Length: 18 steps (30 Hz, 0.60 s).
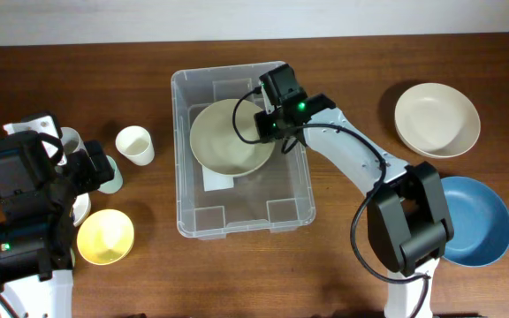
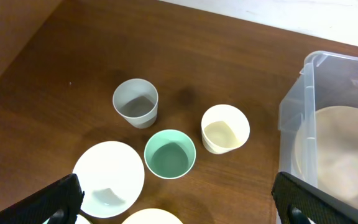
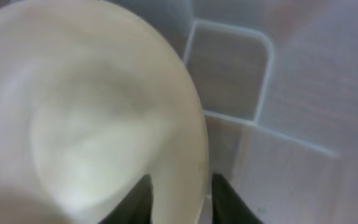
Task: Pack container
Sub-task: 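Carry the cream plate into the container and release it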
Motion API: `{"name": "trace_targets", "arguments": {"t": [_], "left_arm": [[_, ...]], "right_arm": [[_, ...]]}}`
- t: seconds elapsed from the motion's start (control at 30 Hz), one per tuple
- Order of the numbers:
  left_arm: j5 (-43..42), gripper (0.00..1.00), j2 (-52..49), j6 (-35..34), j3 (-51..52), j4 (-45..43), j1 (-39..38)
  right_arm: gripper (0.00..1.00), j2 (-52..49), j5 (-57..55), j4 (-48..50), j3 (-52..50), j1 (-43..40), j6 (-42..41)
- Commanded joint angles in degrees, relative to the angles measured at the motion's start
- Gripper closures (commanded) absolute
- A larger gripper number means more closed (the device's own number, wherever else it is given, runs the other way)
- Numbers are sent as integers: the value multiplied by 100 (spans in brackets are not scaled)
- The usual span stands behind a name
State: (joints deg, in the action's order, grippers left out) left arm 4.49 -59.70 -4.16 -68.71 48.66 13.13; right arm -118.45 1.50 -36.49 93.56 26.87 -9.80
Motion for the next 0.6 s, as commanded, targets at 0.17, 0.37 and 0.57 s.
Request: {"name": "trace_targets", "arguments": {"t": [0.17,0.37,0.57], "left_arm": [[-20,1,2,-74,-98,2,28],[-22,1,2,-74,-98,4,28],[-24,1,2,-76,-98,4,28]], "right_arm": [[22,1314,-1246,-1322,2009,-201,407],[13,1447,-2011,-2135,2098,-1198,514],[7,684,-1991,-3250,2098,-2444,538]]}}
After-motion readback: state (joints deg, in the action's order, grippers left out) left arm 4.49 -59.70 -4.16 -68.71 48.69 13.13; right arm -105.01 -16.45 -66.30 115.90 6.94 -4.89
